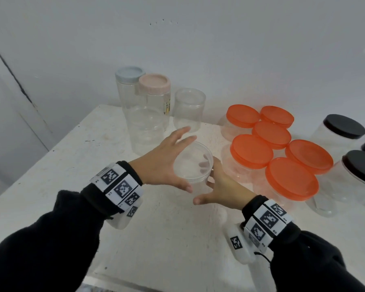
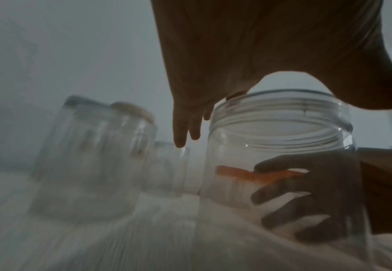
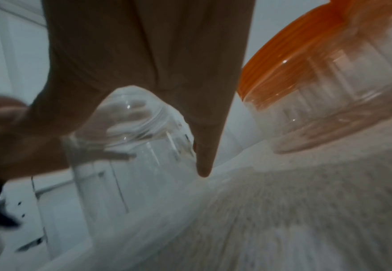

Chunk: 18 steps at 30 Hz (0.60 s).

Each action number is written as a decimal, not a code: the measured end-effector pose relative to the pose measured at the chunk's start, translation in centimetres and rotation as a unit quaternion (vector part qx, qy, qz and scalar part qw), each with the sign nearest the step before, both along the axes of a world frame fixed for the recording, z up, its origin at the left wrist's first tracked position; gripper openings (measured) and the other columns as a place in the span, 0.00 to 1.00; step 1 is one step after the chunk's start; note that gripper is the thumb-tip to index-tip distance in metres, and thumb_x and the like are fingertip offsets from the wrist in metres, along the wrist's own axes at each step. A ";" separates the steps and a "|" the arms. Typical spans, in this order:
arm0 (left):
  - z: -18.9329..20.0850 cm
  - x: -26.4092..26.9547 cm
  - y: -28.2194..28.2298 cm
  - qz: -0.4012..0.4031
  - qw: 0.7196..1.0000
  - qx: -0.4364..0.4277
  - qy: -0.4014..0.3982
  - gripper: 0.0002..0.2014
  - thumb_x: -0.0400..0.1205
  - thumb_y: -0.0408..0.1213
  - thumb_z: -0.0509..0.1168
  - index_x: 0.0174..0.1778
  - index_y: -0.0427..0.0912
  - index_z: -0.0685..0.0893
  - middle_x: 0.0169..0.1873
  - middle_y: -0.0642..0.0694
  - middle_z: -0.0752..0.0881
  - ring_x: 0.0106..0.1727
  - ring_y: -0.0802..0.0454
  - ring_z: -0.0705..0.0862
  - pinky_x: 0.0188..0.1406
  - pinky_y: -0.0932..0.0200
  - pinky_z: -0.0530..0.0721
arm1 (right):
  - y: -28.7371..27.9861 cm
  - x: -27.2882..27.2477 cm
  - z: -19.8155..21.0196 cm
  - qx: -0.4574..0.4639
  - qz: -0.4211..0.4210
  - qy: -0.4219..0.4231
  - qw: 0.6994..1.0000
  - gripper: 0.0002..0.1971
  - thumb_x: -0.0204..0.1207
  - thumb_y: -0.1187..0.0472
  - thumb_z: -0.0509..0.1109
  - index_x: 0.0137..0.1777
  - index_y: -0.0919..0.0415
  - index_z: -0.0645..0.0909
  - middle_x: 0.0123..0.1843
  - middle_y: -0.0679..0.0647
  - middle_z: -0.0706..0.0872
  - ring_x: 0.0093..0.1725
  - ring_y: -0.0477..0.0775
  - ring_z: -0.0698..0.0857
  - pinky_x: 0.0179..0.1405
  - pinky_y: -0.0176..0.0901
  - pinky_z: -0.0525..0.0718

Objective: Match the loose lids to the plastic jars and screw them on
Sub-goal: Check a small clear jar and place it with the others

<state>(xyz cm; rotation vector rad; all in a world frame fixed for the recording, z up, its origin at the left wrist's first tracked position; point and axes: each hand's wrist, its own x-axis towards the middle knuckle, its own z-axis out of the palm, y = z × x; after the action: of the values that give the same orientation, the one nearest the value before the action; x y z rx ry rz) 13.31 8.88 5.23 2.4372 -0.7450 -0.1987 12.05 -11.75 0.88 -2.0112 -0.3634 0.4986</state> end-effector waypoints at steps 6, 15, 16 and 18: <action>-3.3 -1.2 1.4 0.077 0.967 -0.194 0.144 0.67 0.49 0.62 0.80 0.79 0.58 0.44 0.77 0.61 0.55 0.76 0.65 0.61 0.75 0.61 0.63 | -1.0 0.5 3.1 0.032 -0.013 -0.009 0.999 0.71 0.40 0.33 0.82 0.81 0.47 0.43 0.75 0.44 0.61 0.72 0.44 0.68 0.69 0.39 0.71; -4.8 -0.9 1.2 0.122 0.943 -0.258 0.169 0.47 0.53 0.54 0.79 0.67 0.67 0.62 0.68 0.62 0.72 0.70 0.65 0.70 0.59 0.67 0.75 | 2.9 1.8 9.2 -0.289 0.148 -0.170 0.930 0.53 0.64 0.41 0.78 0.82 0.50 0.48 0.80 0.49 0.58 0.75 0.51 0.65 0.72 0.47 0.69; -4.7 -0.8 1.2 0.121 0.945 -0.256 0.163 0.48 0.52 0.55 0.79 0.68 0.65 0.63 0.67 0.62 0.73 0.70 0.64 0.71 0.59 0.67 0.76 | 3.4 1.9 9.5 -0.313 0.163 -0.174 0.920 0.54 0.64 0.41 0.77 0.82 0.49 0.46 0.80 0.50 0.57 0.76 0.53 0.64 0.73 0.51 0.69; -4.6 -0.8 1.2 0.120 0.948 -0.250 0.157 0.49 0.52 0.55 0.79 0.70 0.60 0.64 0.66 0.63 0.74 0.70 0.64 0.71 0.58 0.66 0.77 | 4.2 2.1 10.0 -0.357 0.190 -0.173 0.898 0.54 0.65 0.42 0.77 0.82 0.47 0.44 0.80 0.51 0.59 0.75 0.55 0.66 0.72 0.54 0.71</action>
<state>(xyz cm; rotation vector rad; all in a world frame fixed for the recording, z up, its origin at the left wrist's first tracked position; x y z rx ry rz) 12.53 10.08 0.62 1.9256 -0.3036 -0.2581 14.19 -7.59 10.87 -2.7746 -0.9093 0.5625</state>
